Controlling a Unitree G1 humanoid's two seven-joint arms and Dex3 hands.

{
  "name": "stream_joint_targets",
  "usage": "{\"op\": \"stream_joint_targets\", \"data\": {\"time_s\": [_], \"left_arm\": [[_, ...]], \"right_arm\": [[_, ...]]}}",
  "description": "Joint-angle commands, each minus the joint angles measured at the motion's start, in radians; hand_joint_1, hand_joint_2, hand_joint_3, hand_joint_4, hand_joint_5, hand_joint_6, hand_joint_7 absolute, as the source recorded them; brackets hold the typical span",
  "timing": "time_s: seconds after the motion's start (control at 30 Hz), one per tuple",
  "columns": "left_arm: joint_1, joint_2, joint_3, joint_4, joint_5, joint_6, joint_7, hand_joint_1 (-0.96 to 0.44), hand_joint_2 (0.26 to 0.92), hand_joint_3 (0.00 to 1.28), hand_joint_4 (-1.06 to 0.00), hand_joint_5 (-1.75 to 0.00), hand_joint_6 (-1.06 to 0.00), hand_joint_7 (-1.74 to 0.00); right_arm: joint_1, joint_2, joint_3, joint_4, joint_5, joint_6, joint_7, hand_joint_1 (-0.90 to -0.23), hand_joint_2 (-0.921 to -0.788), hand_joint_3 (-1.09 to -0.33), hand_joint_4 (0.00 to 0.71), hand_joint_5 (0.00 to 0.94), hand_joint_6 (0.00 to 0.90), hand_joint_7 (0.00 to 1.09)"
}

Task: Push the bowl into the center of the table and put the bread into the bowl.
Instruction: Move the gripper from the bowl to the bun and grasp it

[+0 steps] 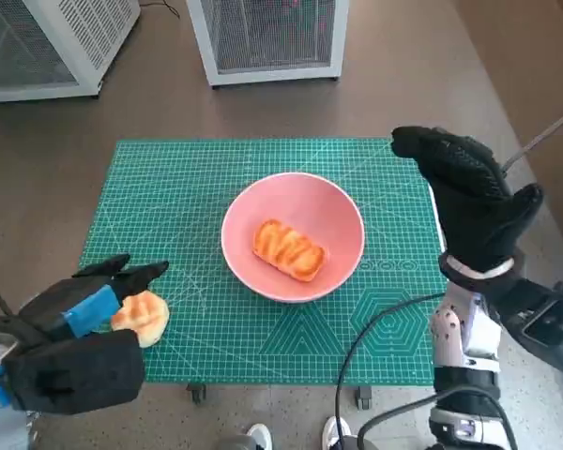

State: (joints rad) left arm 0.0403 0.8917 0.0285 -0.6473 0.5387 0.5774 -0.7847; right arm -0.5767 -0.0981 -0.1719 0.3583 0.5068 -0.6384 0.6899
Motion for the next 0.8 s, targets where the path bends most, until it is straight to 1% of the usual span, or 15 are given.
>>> {"op": "stream_joint_targets", "data": {"time_s": [0.03, 0.2, 0.47, 0.67, 0.8], "left_arm": [[-0.02, -0.014, -0.051, 0.063, 0.033, -0.024, 0.04, 0.12, 0.744, 0.01, -0.13, -0.01, -0.28, -0.01], [-0.035, -0.026, -0.099, 0.124, 0.063, -0.04, 0.067, 0.11, 0.745, 0.01, -0.14, -0.01, -0.29, -0.01], [-0.066, -0.052, -0.166, 0.209, 0.101, -0.054, 0.086, 0.1, 0.75, 0.01, -0.16, -0.01, -0.31, -0.02], [-0.089, -0.067, -0.209, 0.273, 0.127, -0.066, 0.101, 0.09, 0.76, 0.02, -0.2, -0.01, -0.34, -0.02], [-0.105, -0.076, -0.232, 0.321, 0.146, -0.077, 0.109, 0.08, 0.772, 0.02, -0.24, -0.02, -0.37, -0.03]], "right_arm": [[0.014, -0.002, -0.003, 0.007, -0.001, 0.015, 0.006, -0.604, -0.921, -0.72, 0.258, 0.002, 0.3, 0.0], [0.017, -0.005, -0.004, 0.002, -0.006, 0.018, 0.001, -0.603, -0.921, -0.724, 0.259, 0.002, 0.3, 0.0], [0.021, -0.009, -0.005, -0.008, -0.01, 0.028, -0.004, -0.603, -0.921, -0.73, 0.259, 0.001, 0.3, 0.0], [0.025, -0.011, -0.005, -0.015, -0.015, 0.031, -0.009, -0.602, -0.921, -0.733, 0.257, 0.001, 0.299, 0.0], [0.029, -0.011, -0.002, -0.021, -0.019, 0.032, -0.013, -0.6, -0.921, -0.735, 0.257, 0.0, 0.299, 0.0]]}}
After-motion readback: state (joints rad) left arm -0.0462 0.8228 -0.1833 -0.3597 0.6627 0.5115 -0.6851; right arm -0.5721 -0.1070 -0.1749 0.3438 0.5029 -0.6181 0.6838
